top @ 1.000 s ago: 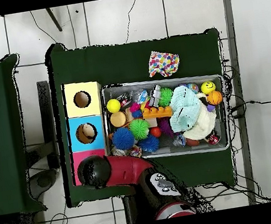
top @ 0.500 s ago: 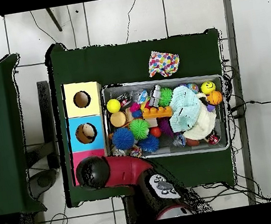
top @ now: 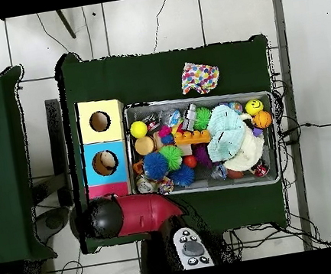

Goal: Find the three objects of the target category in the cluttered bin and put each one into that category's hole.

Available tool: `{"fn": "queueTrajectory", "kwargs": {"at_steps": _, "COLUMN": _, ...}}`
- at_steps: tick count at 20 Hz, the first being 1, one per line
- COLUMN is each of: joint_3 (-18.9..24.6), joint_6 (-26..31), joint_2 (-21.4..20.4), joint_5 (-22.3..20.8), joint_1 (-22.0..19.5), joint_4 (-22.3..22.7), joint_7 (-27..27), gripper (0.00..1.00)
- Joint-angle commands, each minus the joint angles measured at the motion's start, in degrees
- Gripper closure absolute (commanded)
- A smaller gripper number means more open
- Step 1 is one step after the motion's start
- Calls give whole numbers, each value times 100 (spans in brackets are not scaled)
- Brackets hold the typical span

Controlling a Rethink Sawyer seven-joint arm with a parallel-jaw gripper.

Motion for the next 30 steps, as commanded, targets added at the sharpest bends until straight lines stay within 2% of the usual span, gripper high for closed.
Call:
{"fn": "queueTrajectory", "kwargs": {"at_steps": 1, "joint_3": -34, "joint_6": 649, "joint_2": -203, "joint_5": -5, "joint_1": 73, "joint_4": -25, "joint_7": 1221, "gripper": 0}}
{"fn": "queueTrajectory", "kwargs": {"at_steps": 9, "joint_3": -111, "joint_6": 553, "joint_2": -112, "joint_5": 0, "joint_1": 117, "joint_4": -59, "joint_7": 1270, "gripper": 0}}
{"fn": "queueTrajectory", "kwargs": {"at_steps": 14, "joint_3": -228, "joint_6": 612, "joint_2": -217, "joint_5": -19, "joint_1": 118, "joint_4": -59, "joint_7": 1314, "gripper": 0}}
{"fn": "queueTrajectory", "kwargs": {"at_steps": 18, "joint_3": -379, "joint_6": 374, "joint_2": -301, "joint_5": -150, "joint_1": 60, "joint_4": -120, "joint_7": 1216, "gripper": 0}}
{"fn": "queueTrajectory", "kwargs": {"at_steps": 23, "joint_3": -1013, "joint_6": 488, "joint_2": -567, "joint_5": -460, "joint_1": 309, "joint_4": -560, "joint_7": 1347, "gripper": 0}}
{"fn": "queueTrajectory", "kwargs": {"at_steps": 24, "joint_3": -1149, "joint_6": 337, "joint_2": -614, "joint_5": -468, "joint_1": 367, "joint_4": -670, "joint_7": 1438, "gripper": 0}}
{"fn": "queueTrajectory", "kwargs": {"at_steps": 26, "joint_3": -1135, "joint_6": 134, "joint_2": -742, "joint_5": -527, "joint_1": 309, "joint_4": -729, "joint_7": 1270, "gripper": 0}}
{"fn": "queueTrajectory", "kwargs": {"at_steps": 28, "joint_3": -1295, "joint_6": 328, "joint_2": -766, "joint_5": -574, "joint_1": 396, "joint_4": -862, "joint_7": 1317, "gripper": 0}}
{"fn": "queueTrajectory", "kwargs": {"at_steps": 30, "joint_3": -1251, "joint_6": 196, "joint_2": -832, "joint_5": -564, "joint_1": 345, "joint_4": -827, "joint_7": 1228, "gripper": 0}}
